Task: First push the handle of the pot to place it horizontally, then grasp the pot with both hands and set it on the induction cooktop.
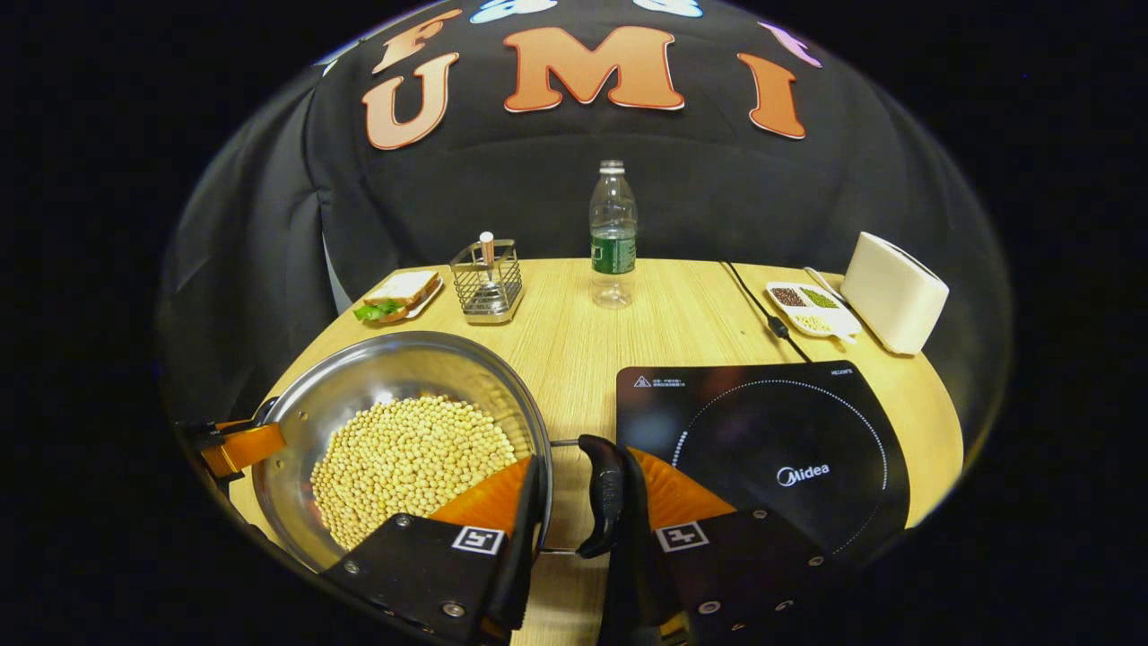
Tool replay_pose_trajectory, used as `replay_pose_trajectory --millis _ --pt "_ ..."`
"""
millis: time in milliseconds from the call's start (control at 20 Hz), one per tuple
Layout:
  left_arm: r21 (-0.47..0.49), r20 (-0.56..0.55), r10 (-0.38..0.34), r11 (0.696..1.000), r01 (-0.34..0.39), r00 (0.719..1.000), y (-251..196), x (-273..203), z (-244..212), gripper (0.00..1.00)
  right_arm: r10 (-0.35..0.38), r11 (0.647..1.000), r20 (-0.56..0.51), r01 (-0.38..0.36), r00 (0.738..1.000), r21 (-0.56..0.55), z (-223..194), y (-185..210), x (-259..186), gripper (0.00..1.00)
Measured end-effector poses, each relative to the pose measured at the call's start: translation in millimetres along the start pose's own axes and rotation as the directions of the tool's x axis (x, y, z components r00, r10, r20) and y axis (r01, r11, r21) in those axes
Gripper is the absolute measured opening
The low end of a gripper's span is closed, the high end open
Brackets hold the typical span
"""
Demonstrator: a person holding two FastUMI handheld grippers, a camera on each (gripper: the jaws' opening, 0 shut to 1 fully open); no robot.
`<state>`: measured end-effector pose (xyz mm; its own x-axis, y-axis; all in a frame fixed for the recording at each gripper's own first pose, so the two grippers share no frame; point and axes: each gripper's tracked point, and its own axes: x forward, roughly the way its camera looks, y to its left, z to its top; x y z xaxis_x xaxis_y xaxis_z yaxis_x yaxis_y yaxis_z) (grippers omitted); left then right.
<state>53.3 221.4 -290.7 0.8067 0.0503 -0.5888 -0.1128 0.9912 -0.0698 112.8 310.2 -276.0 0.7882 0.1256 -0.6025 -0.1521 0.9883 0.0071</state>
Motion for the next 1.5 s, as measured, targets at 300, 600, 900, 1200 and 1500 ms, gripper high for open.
replay_pose_trajectory --millis 300,600,900,1200,1500 --pt "0.021 0.044 -0.005 1.0 0.004 0.999 -27 -22 21 0.46 0.001 1.0 0.036 -0.001 0.999 0.013 17 -23 -27 0.47" --pt "0.031 0.046 -0.038 0.999 0.036 0.998 -69 -27 30 0.44 -0.029 0.999 0.044 0.028 0.999 0.03 24 -62 -47 0.47" --pt "0.063 0.065 -0.067 0.996 0.063 0.996 -117 -42 43 0.44 -0.062 0.996 0.059 0.058 0.996 0.068 30 -107 -68 0.47" --pt "0.097 0.062 -0.106 0.99 0.099 0.992 -170 -45 46 0.44 -0.095 0.991 0.066 0.089 0.993 0.099 27 -160 -86 0.47" --pt "0.123 0.04 -0.146 0.983 0.14 0.989 -224 -50 40 0.44 -0.133 0.984 0.064 0.124 0.989 0.126 21 -214 -99 0.47"
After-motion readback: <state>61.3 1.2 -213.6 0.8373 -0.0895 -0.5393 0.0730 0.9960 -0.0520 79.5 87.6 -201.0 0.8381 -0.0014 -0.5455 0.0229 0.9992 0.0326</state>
